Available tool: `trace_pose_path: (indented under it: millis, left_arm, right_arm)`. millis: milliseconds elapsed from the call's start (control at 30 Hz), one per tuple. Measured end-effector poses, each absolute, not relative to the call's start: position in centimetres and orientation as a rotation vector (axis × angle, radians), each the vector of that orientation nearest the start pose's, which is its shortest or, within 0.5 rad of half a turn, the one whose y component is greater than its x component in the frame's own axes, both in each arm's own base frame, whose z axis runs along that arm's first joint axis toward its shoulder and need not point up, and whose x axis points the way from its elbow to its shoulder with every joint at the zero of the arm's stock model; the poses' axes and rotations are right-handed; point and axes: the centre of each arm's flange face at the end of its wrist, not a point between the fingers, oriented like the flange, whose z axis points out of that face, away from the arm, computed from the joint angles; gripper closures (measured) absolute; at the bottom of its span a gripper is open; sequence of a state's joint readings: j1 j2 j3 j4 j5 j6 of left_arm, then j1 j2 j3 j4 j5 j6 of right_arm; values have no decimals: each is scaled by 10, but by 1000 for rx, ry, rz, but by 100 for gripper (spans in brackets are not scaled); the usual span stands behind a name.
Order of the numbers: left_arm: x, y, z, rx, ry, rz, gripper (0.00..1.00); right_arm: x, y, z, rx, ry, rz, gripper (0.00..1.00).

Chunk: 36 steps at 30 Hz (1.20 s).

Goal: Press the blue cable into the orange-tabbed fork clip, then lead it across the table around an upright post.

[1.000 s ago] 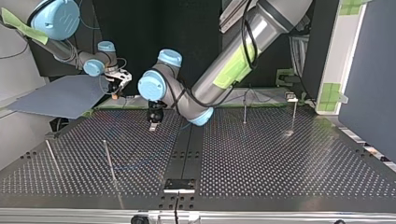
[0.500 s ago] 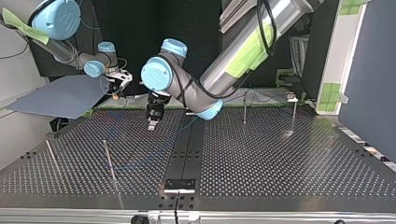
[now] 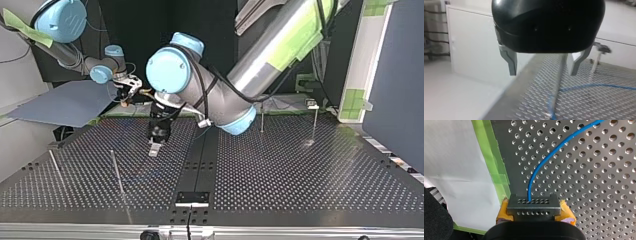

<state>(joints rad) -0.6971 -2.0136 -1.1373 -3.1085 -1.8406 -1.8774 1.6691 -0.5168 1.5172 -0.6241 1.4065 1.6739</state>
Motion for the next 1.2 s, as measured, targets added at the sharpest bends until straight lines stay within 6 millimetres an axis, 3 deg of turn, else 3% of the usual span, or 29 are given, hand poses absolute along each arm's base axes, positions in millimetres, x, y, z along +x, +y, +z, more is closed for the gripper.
trace_pose_path:
  millis: [133, 233, 767, 1200]
  left_arm:
    - [437, -507, 478, 104, 1552, -595, 0]
    - [433, -506, 483, 123, 1565, -601, 0]
    - [427, -511, 476, 194, 1622, -689, 0]
    - [445, -525, 459, 179, 1640, -730, 0]
  right_arm:
    - [211, -618, -86, 1629, -1463, 1265, 100]
    - [212, -619, -86, 1629, -1462, 1265, 100]
    - [214, -619, -85, 1636, -1456, 1264, 100]
    - [215, -619, -85, 1641, -1456, 1260, 100]
